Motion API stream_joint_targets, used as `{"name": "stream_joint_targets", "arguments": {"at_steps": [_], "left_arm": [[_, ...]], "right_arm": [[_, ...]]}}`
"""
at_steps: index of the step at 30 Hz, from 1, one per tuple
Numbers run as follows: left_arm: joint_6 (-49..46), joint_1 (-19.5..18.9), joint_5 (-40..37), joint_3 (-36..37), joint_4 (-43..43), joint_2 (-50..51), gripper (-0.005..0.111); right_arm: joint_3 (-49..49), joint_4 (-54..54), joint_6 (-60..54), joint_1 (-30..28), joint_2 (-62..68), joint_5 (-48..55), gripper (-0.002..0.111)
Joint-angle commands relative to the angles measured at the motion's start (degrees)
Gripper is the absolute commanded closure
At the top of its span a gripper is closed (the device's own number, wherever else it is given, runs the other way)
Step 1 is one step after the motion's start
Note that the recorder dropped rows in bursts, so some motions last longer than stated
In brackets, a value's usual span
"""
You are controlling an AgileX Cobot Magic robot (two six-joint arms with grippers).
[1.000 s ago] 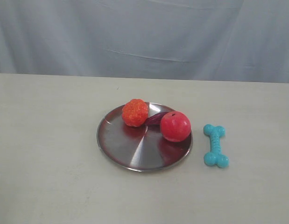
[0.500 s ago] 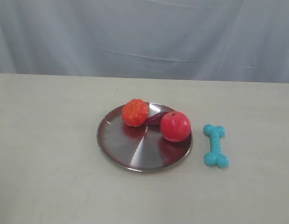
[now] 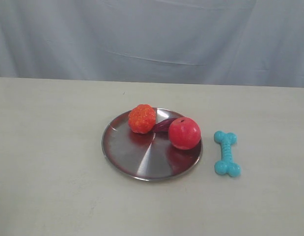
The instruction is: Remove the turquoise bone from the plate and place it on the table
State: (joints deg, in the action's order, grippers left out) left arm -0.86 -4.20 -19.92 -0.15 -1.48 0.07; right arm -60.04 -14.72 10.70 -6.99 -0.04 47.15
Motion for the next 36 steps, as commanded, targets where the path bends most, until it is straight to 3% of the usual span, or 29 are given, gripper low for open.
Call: {"name": "stream_joint_targets", "arguments": {"at_steps": [1,5,10,24,36], "left_arm": [[0.2,-0.3,0.3,0.1,-0.4,-0.1,0.107],[0.2,-0.3,0.3,0.1,-0.4,-0.1,0.107],[0.2,-0.3,0.3,0.1,-0.4,-0.1,0.107],[0.2,-0.3,0.3,0.1,-0.4,-0.1,0.107],[0.2,-0.3,0.3,0.1,-0.4,-0.1,0.107]], "right_arm": [[1.9,-0.2,0.1,-6.5,0.0,-0.6,0.109],[3.9,-0.2,0.4,-10.5,0.0,-1.8,0.109],[11.8,-0.2,0.6,-10.8,0.0,-9.5,0.109],[48.3,-0.2,8.8,-10.7,0.0,-35.1,0.109],[59.7,-0.2,8.0,-10.7,0.0,-34.5,0.109]]}}
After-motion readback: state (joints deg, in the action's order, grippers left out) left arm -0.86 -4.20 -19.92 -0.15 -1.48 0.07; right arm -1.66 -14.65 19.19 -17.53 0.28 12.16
